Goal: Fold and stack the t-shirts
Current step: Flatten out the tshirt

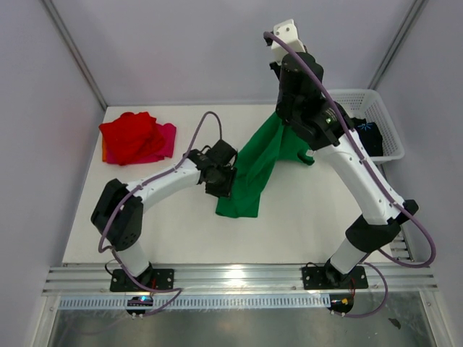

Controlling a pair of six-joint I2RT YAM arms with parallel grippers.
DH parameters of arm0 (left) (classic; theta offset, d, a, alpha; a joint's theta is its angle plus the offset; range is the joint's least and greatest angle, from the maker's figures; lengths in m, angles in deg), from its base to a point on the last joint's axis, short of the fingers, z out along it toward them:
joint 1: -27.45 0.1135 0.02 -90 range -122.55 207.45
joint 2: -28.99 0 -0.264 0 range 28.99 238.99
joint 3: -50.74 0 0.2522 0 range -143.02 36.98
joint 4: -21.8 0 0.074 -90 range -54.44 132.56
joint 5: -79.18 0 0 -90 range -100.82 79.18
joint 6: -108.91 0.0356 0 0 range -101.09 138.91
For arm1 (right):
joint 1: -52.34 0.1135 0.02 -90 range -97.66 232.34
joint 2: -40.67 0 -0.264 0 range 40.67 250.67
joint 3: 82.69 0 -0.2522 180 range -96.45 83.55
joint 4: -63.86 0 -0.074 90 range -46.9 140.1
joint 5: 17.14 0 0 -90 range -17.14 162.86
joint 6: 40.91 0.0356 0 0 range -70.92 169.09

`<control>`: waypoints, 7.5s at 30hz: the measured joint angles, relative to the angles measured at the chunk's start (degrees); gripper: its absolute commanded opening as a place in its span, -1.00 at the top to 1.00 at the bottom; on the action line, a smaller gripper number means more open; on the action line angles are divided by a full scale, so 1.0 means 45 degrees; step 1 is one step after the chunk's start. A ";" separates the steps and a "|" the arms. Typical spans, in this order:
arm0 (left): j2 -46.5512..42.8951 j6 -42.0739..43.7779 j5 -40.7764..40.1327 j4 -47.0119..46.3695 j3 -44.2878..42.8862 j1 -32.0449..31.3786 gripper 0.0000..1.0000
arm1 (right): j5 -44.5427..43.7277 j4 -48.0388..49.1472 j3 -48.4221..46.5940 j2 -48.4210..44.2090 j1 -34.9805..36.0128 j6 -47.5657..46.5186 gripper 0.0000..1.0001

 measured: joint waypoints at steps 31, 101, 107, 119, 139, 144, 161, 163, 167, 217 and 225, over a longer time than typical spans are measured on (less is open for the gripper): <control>0.5280 0.4600 -0.6844 0.1277 -0.4153 -0.3356 0.22 | 0.0573 -0.0389 0.0874 0.0466 -0.0554 0.1039 0.94; 0.5552 0.3497 -1.0958 0.4721 -1.0108 -0.3021 0.78 | 0.0461 -0.0267 0.0928 0.0627 -0.0758 0.1156 0.94; 0.4731 0.2696 -1.2347 0.5503 -1.1832 -0.1234 0.77 | -0.0355 0.0549 0.1151 0.0155 -0.0884 0.0748 0.94; -0.0287 0.2259 -1.3644 0.4760 -1.3454 0.0413 0.78 | -0.1792 0.1817 0.1389 -0.1690 -0.0908 -0.0442 0.94; -0.4503 0.2730 -1.0122 0.2331 -0.9510 0.0408 0.60 | -0.3249 0.1797 0.1477 -0.3308 -0.0607 -0.0602 0.94; -0.2647 0.1972 -0.7334 0.1530 -0.5741 0.0398 0.19 | -0.3254 0.1603 0.1642 -0.3186 -0.0505 -0.0466 0.94; 0.3551 0.1870 -0.4668 0.2268 -0.8272 -0.4726 0.18 | -0.3167 0.1239 0.1841 -0.1632 -0.0486 -0.0044 0.94; 0.3871 0.1812 -0.4639 0.2273 -0.8762 -0.4901 0.18 | -0.3138 0.1243 0.1851 -0.1467 -0.0486 -0.0034 0.94; 0.4488 0.1481 -0.4775 0.2181 -0.9058 -0.4920 0.17 | -0.3099 0.1253 0.1851 -0.1350 -0.0486 -0.0024 0.94; 1.1050 0.1321 -0.3614 -0.1826 -1.2633 -0.5445 0.10 | -0.2001 -0.0466 0.1909 -0.1783 -0.0486 0.1375 0.94; 1.0593 0.0024 -0.4809 -0.2531 -1.1560 -0.4488 0.10 | -0.1938 -0.1059 0.2637 -0.2351 -0.0427 0.1797 0.94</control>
